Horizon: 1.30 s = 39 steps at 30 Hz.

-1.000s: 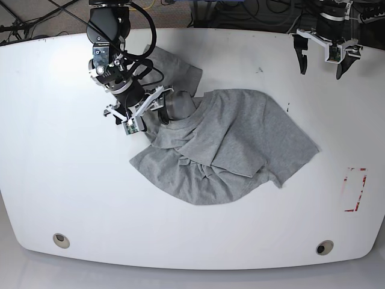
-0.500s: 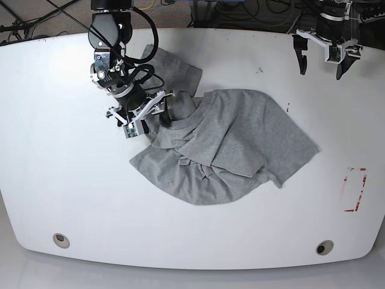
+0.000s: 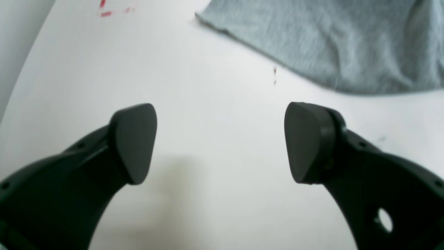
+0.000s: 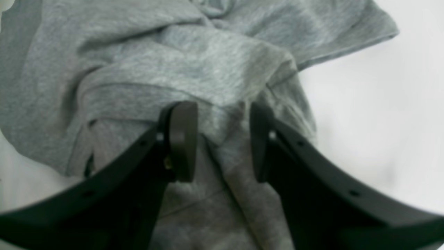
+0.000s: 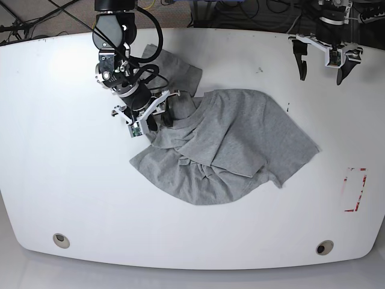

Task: Fold the T-shirt properly

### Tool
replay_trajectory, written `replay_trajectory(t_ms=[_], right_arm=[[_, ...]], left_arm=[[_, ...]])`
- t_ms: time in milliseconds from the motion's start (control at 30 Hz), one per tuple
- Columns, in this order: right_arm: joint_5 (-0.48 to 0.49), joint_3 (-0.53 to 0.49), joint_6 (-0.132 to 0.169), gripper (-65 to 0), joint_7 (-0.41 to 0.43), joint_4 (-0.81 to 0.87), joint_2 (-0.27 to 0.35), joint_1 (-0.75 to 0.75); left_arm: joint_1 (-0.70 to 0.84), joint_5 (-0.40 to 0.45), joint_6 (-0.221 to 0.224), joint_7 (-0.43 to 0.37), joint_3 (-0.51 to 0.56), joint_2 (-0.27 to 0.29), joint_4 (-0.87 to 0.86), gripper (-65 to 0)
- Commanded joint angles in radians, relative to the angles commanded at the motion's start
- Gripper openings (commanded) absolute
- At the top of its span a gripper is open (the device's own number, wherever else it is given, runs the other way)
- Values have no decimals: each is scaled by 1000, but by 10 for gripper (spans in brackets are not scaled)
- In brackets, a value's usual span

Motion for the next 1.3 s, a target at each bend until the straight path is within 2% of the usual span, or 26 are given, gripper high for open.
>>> replay_trajectory(t_ms=[133, 200, 267, 467, 533, 600, 733, 1300], right_arm=[[7, -5, 0, -379, -1, 8, -3, -1], [5, 1, 2, -309, 3, 21, -1, -2], [2, 2, 4, -300, 6, 24, -5, -2], [-8, 15, 4, -337, 4, 31, -20, 1], [-9, 20, 4, -363, 4, 27, -23, 4], [-7, 11, 6, -416, 3, 12, -9, 5], [-8, 8, 8, -456, 4, 2, -4, 6], [-5, 4, 7, -419, 5, -5, 1, 8]], left_arm=[[-7, 0, -1, -4, 0, 0, 0, -103], [-19, -2, -2, -6, 1, 4, 1, -102], [-26, -2, -3, -3, 2, 6, 1, -104], [-36, 1, -4, -2, 1, 11, -2, -103], [-33, 1, -3, 0, 0, 11, -1, -103], [-21, 1, -4, -5, -5, 5, -3, -104], [-17, 1, -4, -8, -7, 3, -5, -105], [-19, 0, -5, -17, -2, 2, -3, -101]])
